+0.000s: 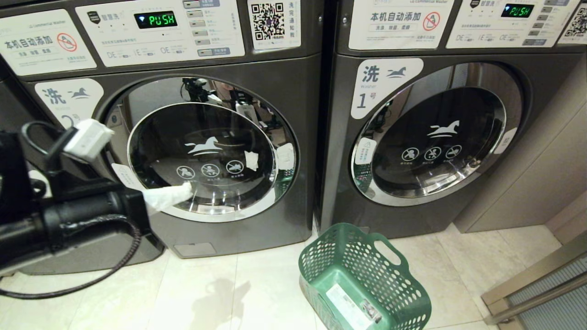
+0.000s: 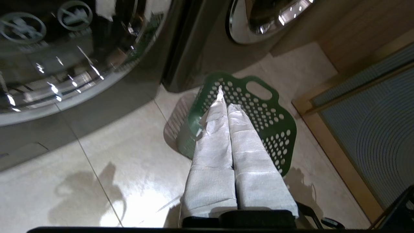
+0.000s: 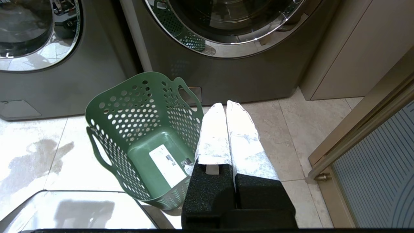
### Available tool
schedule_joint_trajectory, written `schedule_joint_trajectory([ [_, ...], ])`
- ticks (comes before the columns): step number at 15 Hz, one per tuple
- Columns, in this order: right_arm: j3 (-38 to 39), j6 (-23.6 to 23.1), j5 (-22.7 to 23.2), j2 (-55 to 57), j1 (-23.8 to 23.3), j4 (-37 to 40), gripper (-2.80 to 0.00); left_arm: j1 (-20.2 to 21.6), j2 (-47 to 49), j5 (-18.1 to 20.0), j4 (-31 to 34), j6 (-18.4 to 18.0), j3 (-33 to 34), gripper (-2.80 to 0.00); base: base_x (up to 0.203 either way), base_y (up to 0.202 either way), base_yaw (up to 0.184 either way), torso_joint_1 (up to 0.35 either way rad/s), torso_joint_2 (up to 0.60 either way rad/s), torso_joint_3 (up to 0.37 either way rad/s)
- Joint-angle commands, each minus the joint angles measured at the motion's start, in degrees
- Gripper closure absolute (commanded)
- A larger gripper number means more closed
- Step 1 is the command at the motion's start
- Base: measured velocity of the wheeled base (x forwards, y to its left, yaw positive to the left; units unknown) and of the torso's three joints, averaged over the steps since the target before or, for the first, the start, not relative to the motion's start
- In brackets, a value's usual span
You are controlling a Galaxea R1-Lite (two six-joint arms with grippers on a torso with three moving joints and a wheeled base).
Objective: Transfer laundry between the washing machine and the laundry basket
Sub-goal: Open the lid of the washing machine
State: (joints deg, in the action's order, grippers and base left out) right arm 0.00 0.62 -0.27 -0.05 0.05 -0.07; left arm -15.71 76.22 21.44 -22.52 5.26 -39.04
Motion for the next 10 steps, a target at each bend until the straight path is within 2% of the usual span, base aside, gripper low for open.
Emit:
schedule_joint_trajectory([
  [1, 0.0, 0.0, 0.0, 0.0, 0.0, 0.0, 0.00, -7.1, 5.2, -4.8, -0.8, 1.1, 1.2, 0.00, 0.000, 0.000, 0.000, 0.000, 0.00, 0.000],
  [2, 0.0, 0.0, 0.0, 0.0, 0.0, 0.0, 0.00, -10.9, 6.3, -7.0, -1.8, 3.1, 1.6, 0.00, 0.000, 0.000, 0.000, 0.000, 0.00, 0.000],
  [4, 0.0, 0.0, 0.0, 0.0, 0.0, 0.0, 0.00, -13.5, 13.4, -8.7, -7.8, 5.5, 1.6, 0.00, 0.000, 0.000, 0.000, 0.000, 0.00, 0.000],
  [6, 0.0, 0.0, 0.0, 0.0, 0.0, 0.0, 0.00, -14.5, 20.5, -9.4, -22.6, 6.5, 1.6, 0.00, 0.000, 0.000, 0.000, 0.000, 0.00, 0.000],
  [7, 0.0, 0.0, 0.0, 0.0, 0.0, 0.0, 0.00, -16.4, 22.1, -9.5, -25.4, 6.8, 1.5, 0.00, 0.000, 0.000, 0.000, 0.000, 0.00, 0.000],
  [10, 0.0, 0.0, 0.0, 0.0, 0.0, 0.0, 0.00, -18.2, 22.4, -9.5, -26.3, 7.5, 2.1, 0.00, 0.000, 0.000, 0.000, 0.000, 0.00, 0.000],
])
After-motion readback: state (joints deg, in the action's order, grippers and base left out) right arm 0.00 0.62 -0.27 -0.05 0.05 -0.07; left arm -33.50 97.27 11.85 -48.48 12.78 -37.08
